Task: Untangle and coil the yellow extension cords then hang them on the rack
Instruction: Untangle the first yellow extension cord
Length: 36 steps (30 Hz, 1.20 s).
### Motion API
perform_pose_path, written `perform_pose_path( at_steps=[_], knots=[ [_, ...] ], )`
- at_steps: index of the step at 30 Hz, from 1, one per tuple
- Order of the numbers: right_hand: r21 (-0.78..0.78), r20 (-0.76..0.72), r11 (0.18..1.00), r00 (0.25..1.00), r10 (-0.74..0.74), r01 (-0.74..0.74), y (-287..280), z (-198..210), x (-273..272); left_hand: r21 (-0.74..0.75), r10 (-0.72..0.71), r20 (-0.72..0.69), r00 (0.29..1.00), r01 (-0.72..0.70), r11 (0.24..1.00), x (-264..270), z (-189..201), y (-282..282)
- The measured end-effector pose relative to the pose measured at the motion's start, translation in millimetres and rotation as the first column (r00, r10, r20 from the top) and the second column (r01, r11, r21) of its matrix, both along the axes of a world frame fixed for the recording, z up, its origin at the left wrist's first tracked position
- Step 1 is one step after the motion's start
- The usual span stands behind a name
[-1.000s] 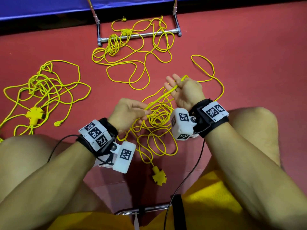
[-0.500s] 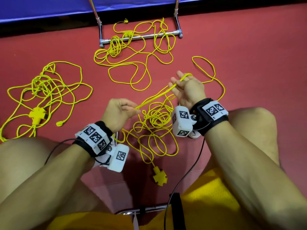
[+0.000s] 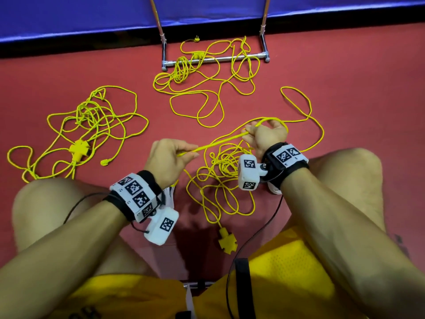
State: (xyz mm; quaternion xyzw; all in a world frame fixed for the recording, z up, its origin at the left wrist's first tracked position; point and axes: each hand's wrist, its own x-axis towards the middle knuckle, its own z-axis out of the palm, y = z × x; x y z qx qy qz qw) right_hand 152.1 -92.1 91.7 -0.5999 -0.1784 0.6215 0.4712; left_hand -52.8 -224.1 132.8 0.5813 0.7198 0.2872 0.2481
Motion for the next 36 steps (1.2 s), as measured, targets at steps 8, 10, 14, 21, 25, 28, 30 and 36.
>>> perform_pose_path(
  at_steps=[8, 10, 14, 21, 25, 28, 30, 36],
  knots=[
    [-0.120, 0.108, 0.979, 0.978, 0.176, -0.163, -13, 1, 17, 0.058, -0.139, -0.071, 0.988, 0.144, 0.988, 36, 28, -22],
    [-0.163, 0.140, 0.956, 0.953, 0.268, -0.245, -12, 4, 25, -0.002, -0.125, -0.085, 0.989, 0.125, 0.992, 34, 28, -22],
    [-0.167, 0.215, 0.949, 0.930, 0.299, -0.267, -13, 5, 33, -0.110, -0.047, 0.120, 0.992, 0.060, 0.992, 25, 9, -17],
    [-0.084, -0.307, 0.918, 0.887, 0.346, -0.387, -45, 24, 11, -0.323, 0.339, 0.778, 0.529, -0.127, 0.938, 46, -8, -4],
    [0.057, -0.446, 0.846, 0.744, 0.497, -0.531, -58, 33, 22, -0.414, 0.405, 0.812, 0.421, -0.075, 0.907, 47, -18, -4],
    [0.122, -0.280, 0.791, 0.744, 0.607, -0.599, -65, 29, 19, -0.448, 0.410, 0.794, 0.449, -0.024, 0.894, 55, -23, -13],
    [0.139, -0.189, 0.766, 0.742, 0.643, -0.628, -67, 26, 13, -0.442, 0.393, 0.802, 0.450, 0.004, 0.897, 58, -22, -17],
    [0.184, -0.039, 0.731, 0.738, 0.674, -0.657, -60, 28, 8, -0.531, 0.405, 0.810, 0.424, 0.237, 0.814, 47, -13, -14]
  ],
)
